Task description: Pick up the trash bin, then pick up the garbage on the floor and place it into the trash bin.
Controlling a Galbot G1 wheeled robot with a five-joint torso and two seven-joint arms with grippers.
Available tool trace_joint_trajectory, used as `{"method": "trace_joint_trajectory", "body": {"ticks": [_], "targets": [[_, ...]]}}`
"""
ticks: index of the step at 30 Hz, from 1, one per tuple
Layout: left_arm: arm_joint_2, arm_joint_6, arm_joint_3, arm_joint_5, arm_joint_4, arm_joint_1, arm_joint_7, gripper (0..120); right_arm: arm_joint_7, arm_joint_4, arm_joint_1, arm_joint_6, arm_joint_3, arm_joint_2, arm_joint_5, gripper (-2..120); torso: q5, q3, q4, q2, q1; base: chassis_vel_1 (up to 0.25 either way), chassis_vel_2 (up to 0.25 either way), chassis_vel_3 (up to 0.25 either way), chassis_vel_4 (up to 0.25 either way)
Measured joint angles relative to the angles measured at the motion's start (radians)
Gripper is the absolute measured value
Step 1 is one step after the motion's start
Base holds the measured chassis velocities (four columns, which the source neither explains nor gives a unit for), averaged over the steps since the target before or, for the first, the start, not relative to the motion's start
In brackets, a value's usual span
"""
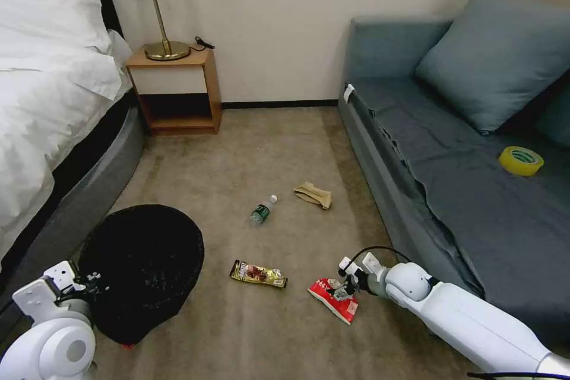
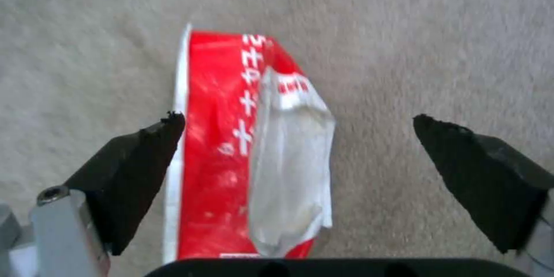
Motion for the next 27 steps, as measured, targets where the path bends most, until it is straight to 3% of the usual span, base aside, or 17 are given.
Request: {"method": "trace_joint_trajectory", "body": {"ticks": [9, 12, 16, 27], "targets": [[0.010, 0.000, -0.009, -0.001, 0.000, -0.002, 0.003, 1, 0.022, -0.062, -0.011, 0.041, -0.008, 0.024, -0.028, 100, 0.0000, 0.000, 0.0000, 0.000, 0.000, 0.000, 0.000, 0.000, 0.000], [0.011, 0.000, -0.010, -0.001, 0.002, -0.004, 0.003, 1, 0.025, -0.076, -0.015, 0.059, -0.008, 0.027, -0.036, 93, 0.0000, 0.000, 0.0000, 0.000, 0.000, 0.000, 0.000, 0.000, 0.000], [0.010, 0.000, -0.009, 0.000, 0.004, -0.005, 0.004, 1, 0.030, -0.103, -0.024, 0.089, -0.008, 0.031, -0.053, 73, 0.0000, 0.000, 0.0000, 0.000, 0.000, 0.000, 0.000, 0.000, 0.000], [0.005, 0.000, 0.000, 0.008, 0.006, -0.007, 0.004, 1, 0.029, -0.119, -0.041, 0.141, -0.007, 0.032, -0.063, 37, 0.0000, 0.000, 0.0000, 0.000, 0.000, 0.000, 0.000, 0.000, 0.000]]}}
